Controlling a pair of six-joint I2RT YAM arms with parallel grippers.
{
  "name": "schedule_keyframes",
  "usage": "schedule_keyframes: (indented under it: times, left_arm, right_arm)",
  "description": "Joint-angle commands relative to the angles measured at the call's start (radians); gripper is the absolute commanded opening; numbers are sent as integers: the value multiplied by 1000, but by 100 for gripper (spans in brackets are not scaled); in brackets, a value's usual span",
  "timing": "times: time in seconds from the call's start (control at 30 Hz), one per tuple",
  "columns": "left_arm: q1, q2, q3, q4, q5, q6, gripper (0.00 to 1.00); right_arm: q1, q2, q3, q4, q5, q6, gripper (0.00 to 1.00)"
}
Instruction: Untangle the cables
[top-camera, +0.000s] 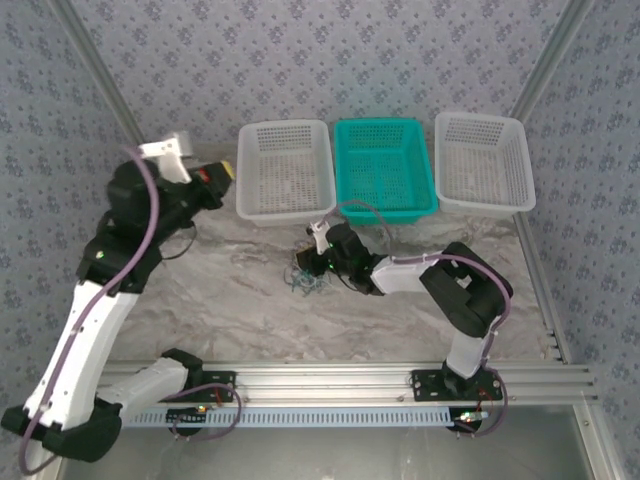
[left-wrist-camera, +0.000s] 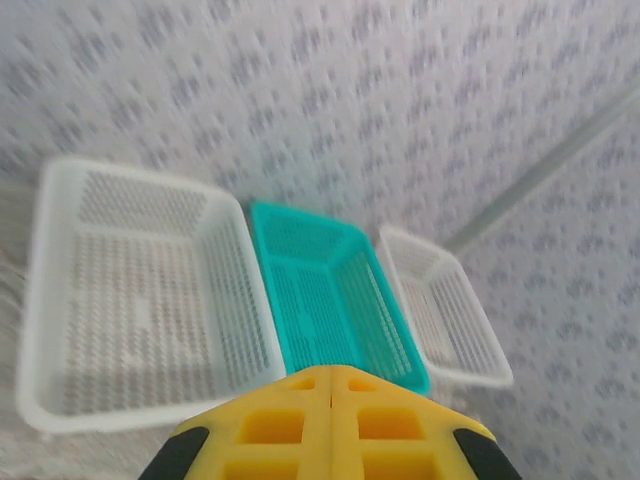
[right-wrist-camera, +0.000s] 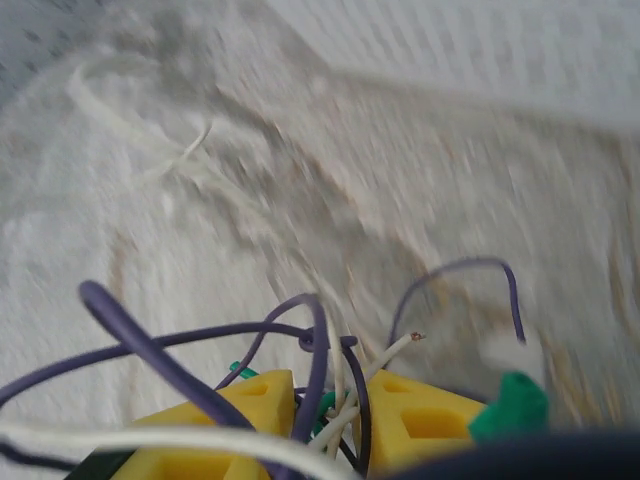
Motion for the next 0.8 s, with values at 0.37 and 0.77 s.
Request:
schedule_keyframes:
  times: [0.37, 0.77]
  left_arm:
    - [57, 63, -219, -28, 200, -8, 43]
    - [10, 111, -814, 574, 421, -496, 73]
  right_arm:
    - [-14, -252, -91, -131, -72, -35, 17]
    - [-65, -318, -62, -155, -111, -14, 17]
